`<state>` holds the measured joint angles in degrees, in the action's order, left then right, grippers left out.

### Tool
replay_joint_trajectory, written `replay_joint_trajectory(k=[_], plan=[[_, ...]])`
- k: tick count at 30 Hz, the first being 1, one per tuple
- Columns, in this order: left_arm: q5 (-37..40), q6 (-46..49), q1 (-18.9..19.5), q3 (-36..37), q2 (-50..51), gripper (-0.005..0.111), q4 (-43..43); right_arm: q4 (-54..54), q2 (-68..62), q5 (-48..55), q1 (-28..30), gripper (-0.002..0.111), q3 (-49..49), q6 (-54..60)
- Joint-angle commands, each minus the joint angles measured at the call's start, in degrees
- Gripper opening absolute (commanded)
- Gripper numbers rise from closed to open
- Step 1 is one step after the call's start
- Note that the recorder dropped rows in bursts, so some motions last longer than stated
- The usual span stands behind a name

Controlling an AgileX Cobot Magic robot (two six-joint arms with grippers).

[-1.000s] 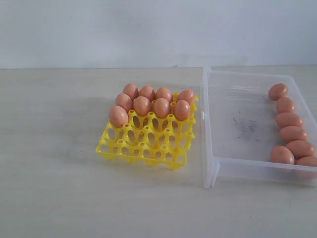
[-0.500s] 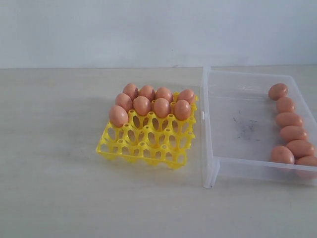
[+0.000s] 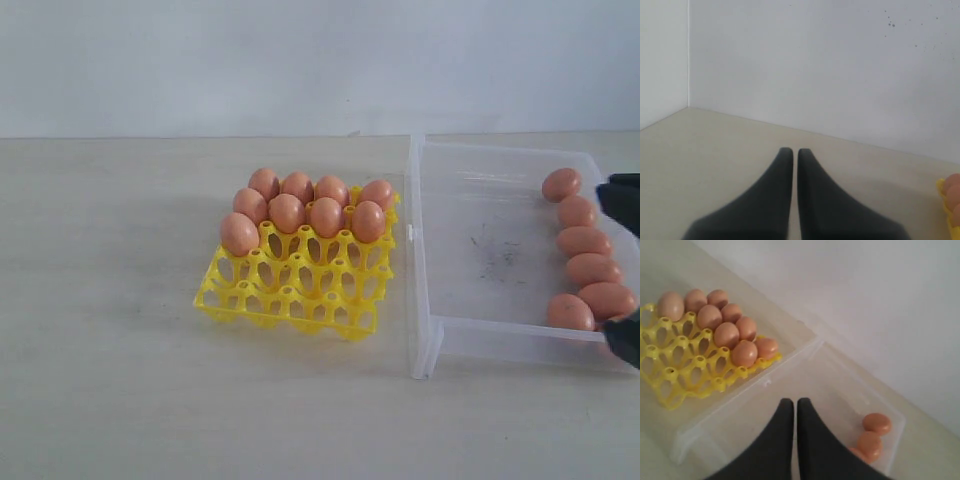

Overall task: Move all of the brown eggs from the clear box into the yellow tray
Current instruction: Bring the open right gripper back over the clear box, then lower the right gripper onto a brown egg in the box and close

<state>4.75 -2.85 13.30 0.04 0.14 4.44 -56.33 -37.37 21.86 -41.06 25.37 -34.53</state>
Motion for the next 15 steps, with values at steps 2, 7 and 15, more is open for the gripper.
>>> replay_joint_trajectory(k=[2, 7, 15], plan=[[-0.38, -0.51, 0.09, -0.04, -0.14, 0.004, 0.51, 1.50, -13.64, 5.04, -0.08, 0.000, 7.31, -21.19], [-0.38, -0.51, 0.09, -0.04, -0.14, 0.004, 0.51, 13.80, -26.89, 10.18, -0.08, 0.000, 15.58, -9.69], [-0.38, -0.51, 0.09, -0.04, -0.14, 0.004, 0.51, 32.07, -48.58, 23.94, 5.37, 0.000, 29.46, 12.65]])
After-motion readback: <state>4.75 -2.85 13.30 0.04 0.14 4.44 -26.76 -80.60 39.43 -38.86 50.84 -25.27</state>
